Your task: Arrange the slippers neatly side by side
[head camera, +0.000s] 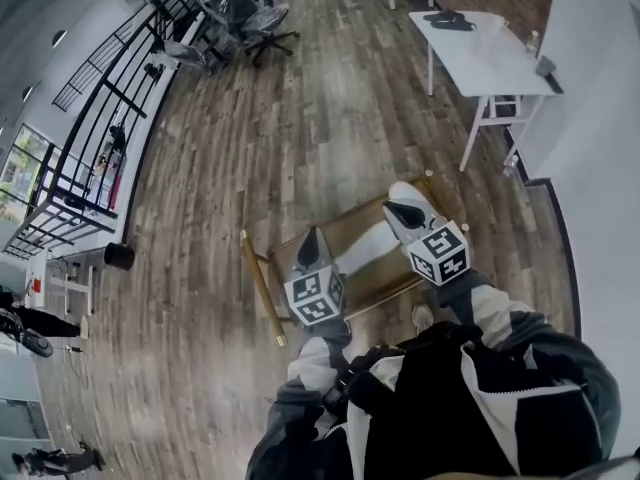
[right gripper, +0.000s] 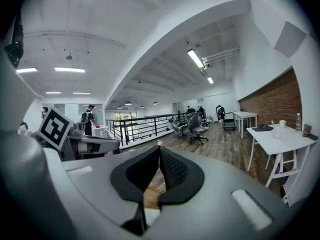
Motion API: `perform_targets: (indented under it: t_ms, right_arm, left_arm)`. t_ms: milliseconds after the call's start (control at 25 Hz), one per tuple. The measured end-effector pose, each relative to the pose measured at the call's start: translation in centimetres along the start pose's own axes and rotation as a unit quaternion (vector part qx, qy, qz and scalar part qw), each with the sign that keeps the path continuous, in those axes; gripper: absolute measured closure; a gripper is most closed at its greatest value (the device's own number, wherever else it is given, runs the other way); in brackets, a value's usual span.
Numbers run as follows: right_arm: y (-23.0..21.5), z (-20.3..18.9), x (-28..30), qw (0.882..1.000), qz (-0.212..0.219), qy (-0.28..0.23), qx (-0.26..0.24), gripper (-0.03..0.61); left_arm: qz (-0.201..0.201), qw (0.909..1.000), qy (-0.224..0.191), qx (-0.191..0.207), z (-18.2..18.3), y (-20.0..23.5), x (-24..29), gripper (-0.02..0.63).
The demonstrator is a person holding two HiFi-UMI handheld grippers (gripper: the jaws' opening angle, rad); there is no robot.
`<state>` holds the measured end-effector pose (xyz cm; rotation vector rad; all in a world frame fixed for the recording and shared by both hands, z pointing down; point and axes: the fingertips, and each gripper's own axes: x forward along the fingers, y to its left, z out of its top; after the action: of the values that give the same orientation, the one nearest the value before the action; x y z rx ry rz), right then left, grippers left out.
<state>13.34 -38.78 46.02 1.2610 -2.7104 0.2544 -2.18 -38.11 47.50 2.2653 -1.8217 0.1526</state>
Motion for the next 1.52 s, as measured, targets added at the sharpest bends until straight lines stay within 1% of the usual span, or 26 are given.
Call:
perform_targets:
  t_ms: [80,160,360,440,560,680,800,880,920,960,1000,1040,1120,1200,1240,1280,1320,1360,1520]
  right_arm:
    - [-0.4,-0.1,1.2,1.0,0.024,0.005,-0.005,0.569]
    - [-0.8,0.0,2.1,0.999,0.039,0.007,-0.005,0.569]
    - [-0.5,1.0,4.2,0.998,0.056,0.012,-0.005,0.569]
    - [-0.1,1.4,4.8,0.998,0.062,0.013,-0.006,0.569]
    - [-0.3,1.0,5.0,0.998,0.06,0.018,-0.006,0.569]
    - [-0.9,0.0,5.2,0.998,0.055,0.026,-0.004,0.569]
    - [-1.5,-0.8,4.8,0.998,0.05,0.036,-0.001,0.569]
    - [-2.2,-1.0,4.3,0.998,0.044,0.041,0.001,0.569]
    - [-2.5,-1.1,4.1,0.998,0.042,0.042,0.001,0.569]
    - [-2.8,-1.1,3.8,0.998,0.04,0.042,0.0,0.569]
    - [-3.2,-1.2,3.6,0.998,0.038,0.041,-0.001,0.568]
    - [-3.7,-1.2,3.3,0.999,0.036,0.04,-0.001,0.569]
    - [-4.7,-1.2,2.6,0.999,0.028,0.04,-0.001,0.569]
    - [-5.6,-1.3,1.8,0.999,0.018,0.042,-0.001,0.569]
    - [-5.9,-1.6,1.3,0.999,0.013,0.043,-0.001,0.569]
    - [-6.3,-1.8,0.8,0.999,0.008,0.045,0.0,0.569]
    - [-6.6,-1.9,0.4,0.999,0.003,0.046,0.0,0.568]
    - [-6.9,-2.0,0.0,0.999,-0.001,0.047,-0.002,0.568]
    - [-8.6,-1.9,-1.3,0.999,-0.018,0.047,-0.006,0.568]
  left_arm:
    - [0.021,0.9998,-0.005,0.003,0.4,0.1,0.5,0.601]
    - [0.033,0.9993,-0.01,0.01,1.0,0.1,0.9,0.601]
    - [0.043,0.9991,-0.004,0.004,1.4,1.7,1.1,0.601]
    - [0.041,0.9992,0.001,0.001,1.2,2.2,1.2,0.601]
    - [0.024,0.9997,0.01,0.006,0.2,1.8,1.8,0.601]
    - [0.006,0.9996,0.022,0.019,-1.3,1.4,2.6,0.601]
    - [-0.026,0.9976,0.055,0.035,-3.4,0.5,3.5,0.601]
    - [-0.059,0.9928,0.09,0.052,-5.5,-0.6,4.6,0.601]
    - [-0.078,0.9882,0.112,0.069,-6.8,-1.2,5.1,0.601]
    - [-0.097,0.9816,0.136,0.094,-8.2,-1.9,5.7,0.601]
    - [-0.115,0.9728,0.16,0.123,-9.6,-2.6,6.4,0.601]
    - [-0.131,0.9619,0.184,0.154,-11.2,-3.4,7.1,0.601]
    - [-0.157,0.9364,0.231,0.213,-14.4,-4.6,8.3,0.601]
    - [-0.179,0.9107,0.273,0.253,-17.8,-5.6,9.0,0.601]
    - [-0.192,0.8977,0.295,0.265,-19.7,-6.0,9.2,0.6]
    - [-0.206,0.8846,0.317,0.273,-21.6,-6.5,9.2,0.554]
    - [-0.219,0.8726,0.337,0.277,-23.4,-6.7,9.2,0.482]
    - [-0.226,0.8631,0.354,0.28,-24.8,-6.8,9.3,0.464]
    - [-0.235,0.8387,0.387,0.303,-27.5,-7.3,10.5,0.399]
